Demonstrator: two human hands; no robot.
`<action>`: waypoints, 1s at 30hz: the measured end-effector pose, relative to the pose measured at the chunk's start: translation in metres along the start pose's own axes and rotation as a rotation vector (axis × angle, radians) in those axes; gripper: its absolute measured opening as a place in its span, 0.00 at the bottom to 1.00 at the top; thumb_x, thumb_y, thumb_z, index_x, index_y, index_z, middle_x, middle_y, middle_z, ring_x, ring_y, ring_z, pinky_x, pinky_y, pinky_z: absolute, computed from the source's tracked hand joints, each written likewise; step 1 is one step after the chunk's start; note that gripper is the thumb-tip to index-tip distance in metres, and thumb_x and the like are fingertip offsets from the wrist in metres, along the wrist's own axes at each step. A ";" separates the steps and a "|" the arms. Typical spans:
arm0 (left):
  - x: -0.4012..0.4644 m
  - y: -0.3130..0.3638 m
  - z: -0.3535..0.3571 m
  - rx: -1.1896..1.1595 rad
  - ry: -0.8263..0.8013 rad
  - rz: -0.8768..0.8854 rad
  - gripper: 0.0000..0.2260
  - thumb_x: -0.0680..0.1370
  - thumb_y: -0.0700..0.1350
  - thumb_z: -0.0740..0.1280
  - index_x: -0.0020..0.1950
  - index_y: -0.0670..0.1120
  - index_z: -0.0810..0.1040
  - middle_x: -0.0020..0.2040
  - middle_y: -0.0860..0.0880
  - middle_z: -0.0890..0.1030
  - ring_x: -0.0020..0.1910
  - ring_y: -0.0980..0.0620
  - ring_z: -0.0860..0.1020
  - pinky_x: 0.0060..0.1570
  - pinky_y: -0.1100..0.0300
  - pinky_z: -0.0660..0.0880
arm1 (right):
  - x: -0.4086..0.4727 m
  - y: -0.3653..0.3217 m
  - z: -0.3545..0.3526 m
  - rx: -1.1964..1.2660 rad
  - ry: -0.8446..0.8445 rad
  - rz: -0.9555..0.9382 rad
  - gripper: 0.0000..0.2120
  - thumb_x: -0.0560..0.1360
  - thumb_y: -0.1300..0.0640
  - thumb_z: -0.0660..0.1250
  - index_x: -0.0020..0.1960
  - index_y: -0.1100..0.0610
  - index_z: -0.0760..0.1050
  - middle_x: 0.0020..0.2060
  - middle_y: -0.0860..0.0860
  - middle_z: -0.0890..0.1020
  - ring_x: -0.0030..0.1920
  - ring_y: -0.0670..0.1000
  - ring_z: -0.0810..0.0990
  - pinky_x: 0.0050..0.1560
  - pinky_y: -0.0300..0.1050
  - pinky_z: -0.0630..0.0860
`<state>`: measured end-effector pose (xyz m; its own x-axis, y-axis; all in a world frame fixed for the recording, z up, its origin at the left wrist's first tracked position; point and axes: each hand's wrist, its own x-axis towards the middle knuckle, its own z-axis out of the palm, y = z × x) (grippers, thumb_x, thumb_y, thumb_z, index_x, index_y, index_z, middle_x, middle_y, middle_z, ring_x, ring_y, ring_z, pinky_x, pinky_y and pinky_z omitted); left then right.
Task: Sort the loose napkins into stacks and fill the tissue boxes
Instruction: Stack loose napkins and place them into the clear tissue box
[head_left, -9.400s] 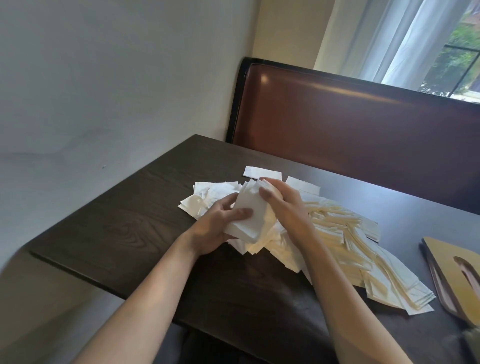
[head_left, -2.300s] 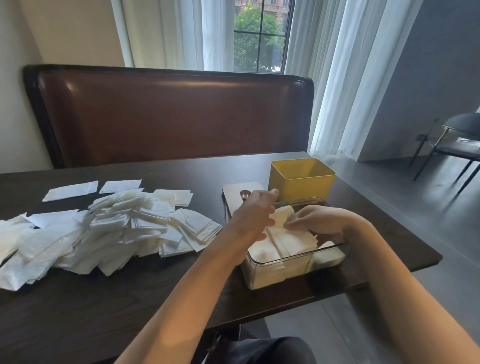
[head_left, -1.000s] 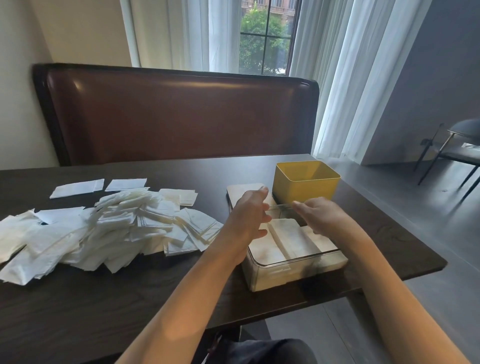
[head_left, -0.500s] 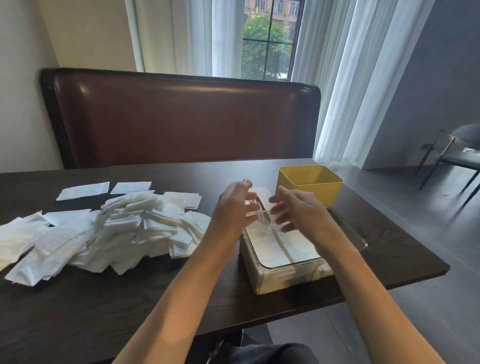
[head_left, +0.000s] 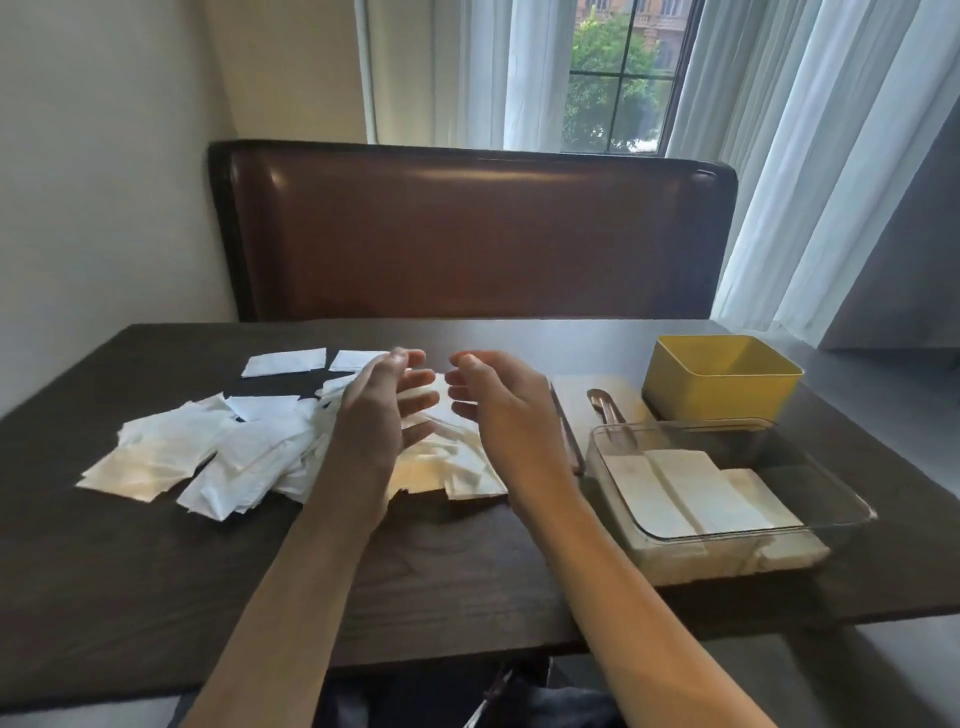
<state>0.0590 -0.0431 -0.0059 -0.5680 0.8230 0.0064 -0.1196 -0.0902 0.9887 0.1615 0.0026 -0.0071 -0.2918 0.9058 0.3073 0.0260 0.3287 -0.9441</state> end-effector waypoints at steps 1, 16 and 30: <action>0.003 -0.001 -0.012 0.006 0.026 -0.001 0.15 0.86 0.51 0.54 0.55 0.50 0.80 0.56 0.47 0.83 0.55 0.49 0.82 0.59 0.49 0.78 | 0.001 0.003 0.013 0.013 -0.018 0.022 0.09 0.81 0.54 0.61 0.50 0.49 0.80 0.43 0.45 0.84 0.47 0.45 0.83 0.54 0.46 0.81; 0.057 -0.034 -0.182 0.080 0.273 0.025 0.20 0.86 0.55 0.52 0.54 0.47 0.81 0.56 0.45 0.83 0.58 0.47 0.81 0.65 0.48 0.75 | 0.027 0.047 0.184 -0.033 -0.281 0.224 0.18 0.82 0.52 0.60 0.56 0.66 0.80 0.49 0.58 0.83 0.51 0.51 0.77 0.59 0.56 0.73; 0.120 -0.066 -0.218 0.058 0.185 0.154 0.18 0.85 0.53 0.54 0.57 0.46 0.79 0.55 0.43 0.82 0.58 0.50 0.81 0.65 0.51 0.76 | 0.076 0.088 0.230 -0.896 -0.502 0.026 0.29 0.75 0.47 0.70 0.69 0.62 0.68 0.65 0.58 0.74 0.67 0.59 0.70 0.64 0.50 0.69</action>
<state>-0.1789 -0.0609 -0.1027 -0.7163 0.6846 0.1352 0.0239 -0.1695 0.9852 -0.0783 0.0389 -0.0939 -0.6419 0.7667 0.0084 0.6820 0.5758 -0.4509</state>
